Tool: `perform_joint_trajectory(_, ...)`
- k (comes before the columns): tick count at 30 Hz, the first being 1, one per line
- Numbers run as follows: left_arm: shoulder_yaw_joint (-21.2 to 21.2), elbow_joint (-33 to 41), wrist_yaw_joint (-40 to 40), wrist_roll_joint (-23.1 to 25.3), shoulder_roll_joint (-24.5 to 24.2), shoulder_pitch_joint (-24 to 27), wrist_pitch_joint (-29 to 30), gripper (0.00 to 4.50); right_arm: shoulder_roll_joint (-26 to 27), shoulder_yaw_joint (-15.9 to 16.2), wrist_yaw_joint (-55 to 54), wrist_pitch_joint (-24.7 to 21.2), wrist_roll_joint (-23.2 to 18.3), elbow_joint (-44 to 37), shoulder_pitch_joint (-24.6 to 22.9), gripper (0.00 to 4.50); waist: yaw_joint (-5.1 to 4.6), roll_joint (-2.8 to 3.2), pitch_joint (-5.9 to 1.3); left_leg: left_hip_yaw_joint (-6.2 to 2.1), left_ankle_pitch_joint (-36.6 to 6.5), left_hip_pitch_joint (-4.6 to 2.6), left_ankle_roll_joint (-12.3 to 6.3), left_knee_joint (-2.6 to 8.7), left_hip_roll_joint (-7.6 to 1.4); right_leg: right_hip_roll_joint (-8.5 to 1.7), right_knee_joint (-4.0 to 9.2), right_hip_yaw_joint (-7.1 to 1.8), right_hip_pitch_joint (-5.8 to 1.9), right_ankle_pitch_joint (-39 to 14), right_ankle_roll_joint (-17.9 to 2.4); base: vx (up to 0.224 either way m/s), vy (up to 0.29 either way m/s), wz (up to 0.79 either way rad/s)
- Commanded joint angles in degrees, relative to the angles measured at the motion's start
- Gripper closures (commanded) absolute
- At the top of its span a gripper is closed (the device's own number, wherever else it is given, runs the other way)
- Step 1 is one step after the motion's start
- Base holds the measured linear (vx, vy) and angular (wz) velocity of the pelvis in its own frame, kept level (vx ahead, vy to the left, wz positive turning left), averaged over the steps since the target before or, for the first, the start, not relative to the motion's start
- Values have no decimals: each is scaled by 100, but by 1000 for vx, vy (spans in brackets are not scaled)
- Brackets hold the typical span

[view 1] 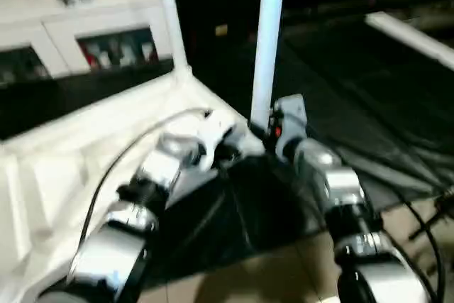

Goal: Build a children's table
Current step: Rotate leg to tighten

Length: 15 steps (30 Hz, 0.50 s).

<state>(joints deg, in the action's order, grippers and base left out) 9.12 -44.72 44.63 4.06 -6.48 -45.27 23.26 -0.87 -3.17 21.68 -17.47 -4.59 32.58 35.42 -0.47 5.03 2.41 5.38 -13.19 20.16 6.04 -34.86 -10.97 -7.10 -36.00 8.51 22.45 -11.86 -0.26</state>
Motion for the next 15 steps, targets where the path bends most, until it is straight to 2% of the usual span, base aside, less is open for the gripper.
perform_joint_trajectory(1, -15, 110, -112, -88, 61, -146, -116, 450, 371, 329, 226, -295, -135, 259, -233, 179, 81, -62, -466, 96, 1474, 189, -906, 203, 90, -141, 288, -306, -470, 1339, -1535, 0, 0, 0)
perform_joint_trajectory(2, -36, 81, -119, -75, 30, -150, -134, 450, 317, 345, 270, -266, -100, 198, -290, 179, 111, -72, -472, 113, 1505, 180, -1182, 198, 76, -139, 283, -283, -471, 1535, -1713, 0, 0, 0)
perform_joint_trajectory(3, -23, 71, -94, -48, -7, -140, -160, 450, 270, 324, 323, -261, -115, 135, -345, 159, 121, -91, -464, 122, 1414, 186, -1234, 207, 63, -142, 295, -280, -473, 1430, -1727, 0, 0, 0)
perform_joint_trajectory(4, -12, 67, -76, -28, -32, -131, -178, 450, 240, 306, 356, -260, -128, 90, -383, 159, 147, -84, -438, 134, 1118, 181, -1267, 235, 35, -148, 335, -272, -471, 1014, -1705, 0, 0, 0)
perform_joint_trajectory(5, 12, 64, -38, 0, -67, -111, -216, 450, 184, 298, 401, -237, -137, 39, -432, 140, 149, -91, -432, 140, 960, 179, -1253, 247, 22, -150, 352, -269, -474, 780, -1680, 0, 0, 0)
perform_joint_trajectory(6, 40, 68, 47, 12, -116, -81, -267, 450, 97, 304, 506, -196, -154, -50, -501, 138, 161, -84, -413, 150, 652, 174, -1182, 272, 1, -158, 397, -268, -477, 337, -1619, 0, 0, 0)
perform_joint_trajectory(7, 53, 74, 97, 12, -144, -63, -279, 450, 48, 306, 575, -172, -170, -108, -542, 135, 161, -81, -401, 156, 512, 174, -1146, 284, -7, -157, 418, -272, -479, 161, -1583, 0, 0, 0)
perform_joint_trajectory(8, 134, 108, 293, 26, -246, -7, -379, 450, -112, 311, 817, -117, -241, -279, -651, 125, 167, -62, -385, 154, 251, 172, -1019, 314, -30, -159, 446, -279, -476, -156, -1518, 0, 0, 0)
perform_joint_trajectory(9, 134, 108, 293, 26, -246, -7, -379, 450, -112, 311, 817, -117, -241, -279, -651, 110, 175, -66, -392, 158, 189, 165, -987, 315, -37, -162, 457, -283, -471, -198, -1495, 0, 0, 0)
perform_joint_trajectory(10, 258, 160, 614, 37, -397, 72, -490, 450, -427, 327, 1358, -56, -399, -599, -823, 99, 167, -37, -382, 151, 114, 175, -941, 326, -42, -159, 449, -288, -475, -213, -1490, 0, 0, 0)
perform_joint_trajectory(11, 258, 160, 614, 37, -397, 72, -490, 450, -427, 327, 1358, -56, -399, -599, -823, 99, 187, -57, -377, 154, 72, 162, -939, 327, -43, -146, 476, -292, -475, -215, -1460, 0, 0, 0)
perform_joint_trajectory(12, 418, 225, 1091, 51, -588, 175, -653, 450, -754, 361, 1898, 9, -514, -857, -957, 95, 191, -58, -392, 152, 114, 163, -945, 322, -52, -158, 443, -304, -470, -82, -1498, 0, 0, 0)
perform_joint_trajectory(13, 419, 225, 1093, 51, -589, 175, -653, 450, -756, 361, 1901, 10, -515, -858, -957, 92, 202, -63, -398, 149, 179, 177, -992, 311, -54, -155, 429, -308, -480, 76, -1524, 0, 0, 0)
perform_joint_trajectory(14, 538, 254, 1441, 75, -742, 237, -795, 450, -1035, 389, 2374, 52, -602, -1033, -1050, 70, 227, -37, -408, 143, 269, 165, -1052, 298, -59, -152, 414, -306, -468, 259, -1567, 0, 0, 0)
perform_joint_trajectory(15, 594, 267, 1595, 83, -803, 261, -919, 450, -1138, 393, 2556, 81, -635, -1086, -1076, 61, 240, -40, -410, 149, 310, 164, -1069, 292, -63, -155, 402, -310, -462, 321, -1582, 0, 0, 0)
